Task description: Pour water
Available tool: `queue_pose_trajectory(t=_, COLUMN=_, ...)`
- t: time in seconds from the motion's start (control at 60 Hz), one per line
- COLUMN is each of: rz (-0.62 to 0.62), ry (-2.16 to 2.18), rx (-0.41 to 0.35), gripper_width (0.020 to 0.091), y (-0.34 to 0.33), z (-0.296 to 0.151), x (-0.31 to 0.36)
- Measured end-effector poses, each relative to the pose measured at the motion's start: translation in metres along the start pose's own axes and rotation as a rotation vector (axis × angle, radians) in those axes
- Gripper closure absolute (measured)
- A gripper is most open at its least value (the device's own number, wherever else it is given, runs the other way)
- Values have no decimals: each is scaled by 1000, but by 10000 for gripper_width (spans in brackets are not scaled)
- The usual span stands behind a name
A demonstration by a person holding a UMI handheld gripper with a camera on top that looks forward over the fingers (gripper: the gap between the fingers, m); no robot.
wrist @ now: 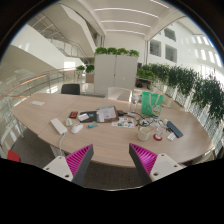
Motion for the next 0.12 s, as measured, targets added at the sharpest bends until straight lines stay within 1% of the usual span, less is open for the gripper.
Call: queue_pose_trajectory(t=0.117, rz=9, ry=34, rx=-4, gripper_width=274, y=-1, z=3, x=-17)
Point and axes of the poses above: the point between the fingertips, and its own axes, seen from behind it with the camera up: x to the left, z down, y forward, the way the camera looks, the point moved 9 cm from there along -y, backward, against the way the camera looks, and after that the axes turned 9 degrees about z, right-handed, at the moved point
